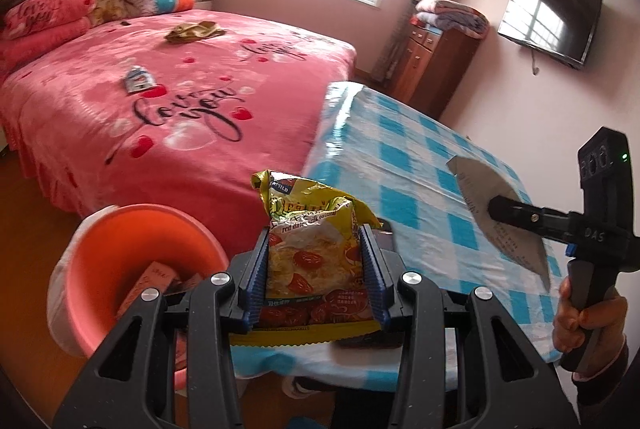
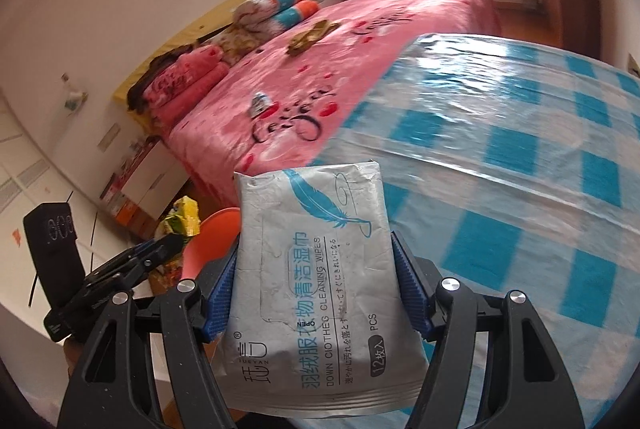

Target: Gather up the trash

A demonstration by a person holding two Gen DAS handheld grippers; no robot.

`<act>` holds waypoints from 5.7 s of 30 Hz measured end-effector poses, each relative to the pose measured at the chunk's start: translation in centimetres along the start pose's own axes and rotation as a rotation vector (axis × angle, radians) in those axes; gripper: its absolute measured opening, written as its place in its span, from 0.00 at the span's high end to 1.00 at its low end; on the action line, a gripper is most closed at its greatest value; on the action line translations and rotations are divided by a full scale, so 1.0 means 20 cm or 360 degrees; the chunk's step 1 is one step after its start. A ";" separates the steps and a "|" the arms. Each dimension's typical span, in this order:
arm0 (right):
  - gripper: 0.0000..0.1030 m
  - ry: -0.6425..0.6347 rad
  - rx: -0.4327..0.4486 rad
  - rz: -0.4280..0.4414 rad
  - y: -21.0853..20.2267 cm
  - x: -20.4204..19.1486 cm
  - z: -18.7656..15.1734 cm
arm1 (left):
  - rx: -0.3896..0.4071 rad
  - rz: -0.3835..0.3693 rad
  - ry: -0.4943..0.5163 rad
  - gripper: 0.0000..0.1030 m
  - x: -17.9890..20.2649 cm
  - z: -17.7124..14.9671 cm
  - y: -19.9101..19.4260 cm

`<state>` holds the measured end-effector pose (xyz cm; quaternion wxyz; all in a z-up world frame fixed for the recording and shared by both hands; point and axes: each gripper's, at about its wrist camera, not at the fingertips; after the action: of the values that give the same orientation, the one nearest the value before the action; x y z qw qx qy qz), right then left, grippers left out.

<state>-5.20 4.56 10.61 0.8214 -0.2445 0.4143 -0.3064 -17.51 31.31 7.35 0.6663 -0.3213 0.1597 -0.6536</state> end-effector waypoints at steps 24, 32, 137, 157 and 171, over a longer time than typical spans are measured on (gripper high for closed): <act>0.33 -0.0451 -0.0287 0.0223 0.51 -0.79 -0.01 | -0.0043 0.0240 -0.0392 0.57 -0.59 -0.23 -0.08; 0.33 -0.0525 -0.0336 0.0240 0.64 -0.92 -0.04 | -0.0063 0.0241 -0.0451 0.57 -0.66 -0.28 -0.05; 0.09 0.0188 0.0849 -0.0969 -0.74 0.90 -0.28 | -0.0033 -0.0015 0.0469 0.04 1.23 0.07 0.45; 0.09 0.0238 0.0945 -0.1106 -0.85 1.03 -0.31 | 0.0048 0.0012 0.0540 0.04 1.44 0.13 0.54; 0.09 0.0217 0.1020 -0.1135 -0.91 1.04 -0.34 | 0.0065 0.0038 0.0573 0.04 1.53 0.12 0.56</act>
<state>-6.61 -23.72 7.86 0.6701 -0.0852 0.2423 -0.6964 -4.42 1.38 8.37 0.6412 -0.1836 0.2670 -0.6956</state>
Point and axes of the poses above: each gripper's, at about its wrist camera, not at the fingertips, and y roughly the way its jaws point, x to its right, z to its top, and after that the axes turned 7 degrees about y, right-handed
